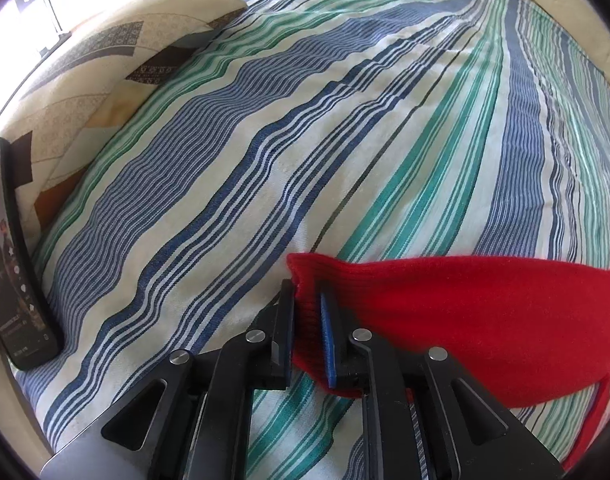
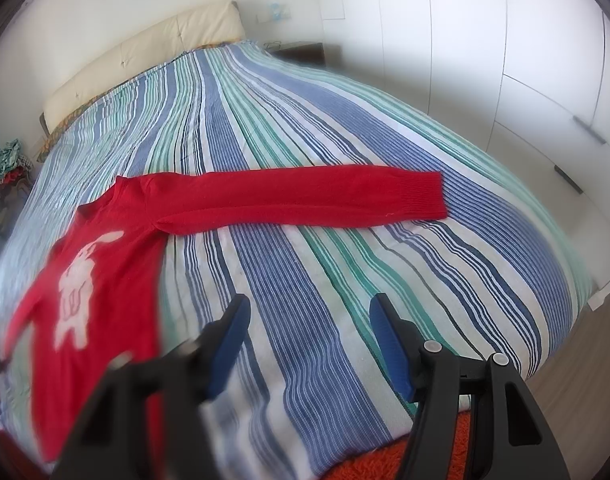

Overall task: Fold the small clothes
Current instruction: 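Grasp the other sleeve cuff with the left gripper and lay it across the body, then release the sleeve with the left gripper and smooth it flat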

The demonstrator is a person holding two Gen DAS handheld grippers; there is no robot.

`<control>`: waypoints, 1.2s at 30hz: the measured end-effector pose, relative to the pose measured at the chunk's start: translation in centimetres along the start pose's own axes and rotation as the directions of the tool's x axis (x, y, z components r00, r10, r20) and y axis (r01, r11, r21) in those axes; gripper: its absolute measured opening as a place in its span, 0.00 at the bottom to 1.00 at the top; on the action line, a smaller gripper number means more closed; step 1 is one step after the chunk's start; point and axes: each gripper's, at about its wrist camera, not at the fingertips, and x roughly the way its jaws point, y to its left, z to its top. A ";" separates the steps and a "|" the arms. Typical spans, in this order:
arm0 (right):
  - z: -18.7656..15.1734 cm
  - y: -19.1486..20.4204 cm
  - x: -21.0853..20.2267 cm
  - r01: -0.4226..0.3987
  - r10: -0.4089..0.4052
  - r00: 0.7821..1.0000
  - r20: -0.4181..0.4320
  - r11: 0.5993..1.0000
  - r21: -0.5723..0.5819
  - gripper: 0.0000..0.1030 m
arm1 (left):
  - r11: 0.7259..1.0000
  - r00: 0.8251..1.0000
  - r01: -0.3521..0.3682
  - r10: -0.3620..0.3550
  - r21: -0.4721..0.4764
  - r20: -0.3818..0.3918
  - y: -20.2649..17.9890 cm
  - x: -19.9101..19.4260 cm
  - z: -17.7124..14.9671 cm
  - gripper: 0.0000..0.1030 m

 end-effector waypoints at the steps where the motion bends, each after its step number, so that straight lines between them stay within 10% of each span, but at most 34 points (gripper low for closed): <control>1: 0.0 -0.1 -0.1 -0.001 0.001 1.000 0.001 1.000 0.002 0.60 | 1.000 1.000 0.010 -0.010 -0.014 0.005 0.3 -0.2 -0.1 0.25; 5: 0.0 -0.3 -0.2 -0.005 0.005 1.000 0.006 1.000 0.012 0.61 | 0.998 0.998 -0.050 0.052 -0.044 0.040 1.4 -1.5 -0.8 0.85; 15: 0.1 -0.5 -0.4 -0.012 0.012 1.000 0.017 1.000 0.028 0.66 | 0.994 0.987 0.031 -0.047 0.109 0.155 -0.9 -7.8 -4.7 0.85; 25: 0.1 -0.2 -0.4 -0.007 0.007 1.000 0.017 1.000 0.016 0.67 | 0.909 0.970 0.184 -0.230 0.375 0.082 -11.1 -10.3 -10.8 0.85; 36: 0.0 -0.4 -0.5 -0.007 0.006 1.000 0.023 1.000 0.025 0.69 | 0.866 0.977 0.119 -0.188 0.485 0.097 -13.4 -5.2 -15.4 1.00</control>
